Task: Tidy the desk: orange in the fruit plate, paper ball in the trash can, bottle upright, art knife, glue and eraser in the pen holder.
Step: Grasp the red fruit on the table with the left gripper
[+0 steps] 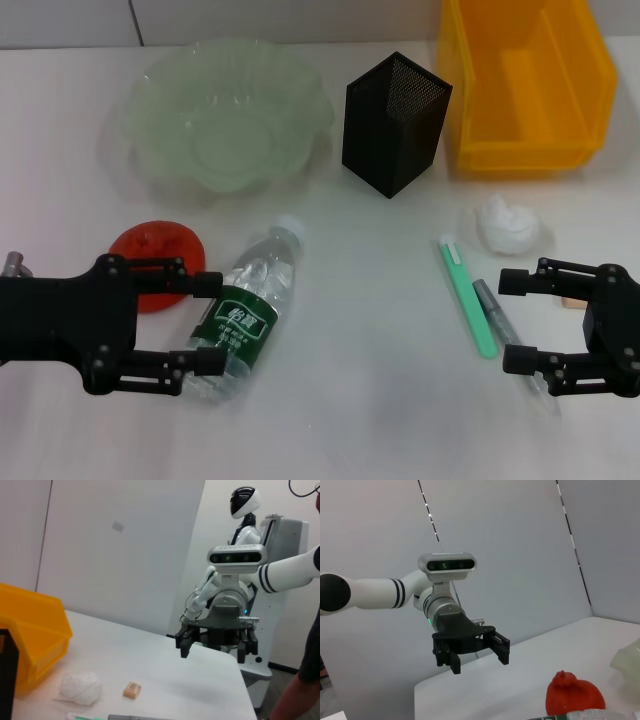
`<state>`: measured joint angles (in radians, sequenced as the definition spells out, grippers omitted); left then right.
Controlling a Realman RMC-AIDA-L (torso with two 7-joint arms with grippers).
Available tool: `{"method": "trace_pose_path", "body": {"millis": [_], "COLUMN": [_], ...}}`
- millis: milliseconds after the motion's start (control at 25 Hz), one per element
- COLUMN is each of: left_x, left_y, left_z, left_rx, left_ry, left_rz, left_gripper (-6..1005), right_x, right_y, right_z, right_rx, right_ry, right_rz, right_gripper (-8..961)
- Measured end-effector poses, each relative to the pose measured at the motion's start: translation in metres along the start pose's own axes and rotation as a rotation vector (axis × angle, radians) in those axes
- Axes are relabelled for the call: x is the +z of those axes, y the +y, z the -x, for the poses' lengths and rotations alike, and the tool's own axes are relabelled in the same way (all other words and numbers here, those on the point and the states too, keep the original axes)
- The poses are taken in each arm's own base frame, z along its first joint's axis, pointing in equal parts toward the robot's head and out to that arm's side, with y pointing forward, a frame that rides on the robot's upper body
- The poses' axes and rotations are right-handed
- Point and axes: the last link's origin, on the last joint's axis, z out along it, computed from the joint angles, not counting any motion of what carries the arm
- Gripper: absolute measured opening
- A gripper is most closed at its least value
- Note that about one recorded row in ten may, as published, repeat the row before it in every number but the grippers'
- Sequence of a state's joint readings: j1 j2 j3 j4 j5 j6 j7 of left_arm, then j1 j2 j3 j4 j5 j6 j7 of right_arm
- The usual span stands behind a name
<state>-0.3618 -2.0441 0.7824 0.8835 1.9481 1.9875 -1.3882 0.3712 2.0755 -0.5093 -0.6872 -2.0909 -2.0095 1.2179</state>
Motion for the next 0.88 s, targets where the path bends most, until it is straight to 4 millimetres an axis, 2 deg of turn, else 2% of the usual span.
{"method": "trace_pose_path", "body": {"millis": [240, 440, 480, 640, 760, 880], "left_x": [-0.014, -0.029, -0.034, -0.042, -0.044, -0.040], "left_y": [-0.013, -0.037, -0.045, -0.053, -0.060, -0.066], "left_z": [-0.010, -0.033, -0.043, -0.054, -0.053, -0.040], "left_rx": [-0.006, -0.011, 0.001, -0.008, -0.060, -0.103], "left_ry": [-0.039, -0.167, -0.232, -0.307, -0.388, -0.472], "left_rz": [-0.046, -0.171, -0.236, -0.318, -0.357, -0.395], "left_gripper": [765, 765, 765, 766, 766, 766], "right_x": [0.000, 0.000, -0.001, 0.000, -0.001, -0.002], "right_y": [0.000, 0.000, 0.000, 0.000, 0.000, 0.001], "right_z": [0.000, 0.001, 0.001, 0.000, 0.000, -0.001], "right_rx": [0.000, -0.003, -0.005, -0.002, 0.000, 0.003], "right_ry": [0.000, 0.001, 0.002, 0.000, -0.003, -0.009], "right_rz": [0.000, -0.001, -0.002, -0.001, -0.004, -0.012], "right_gripper": [832, 833, 833, 833, 832, 832]}}
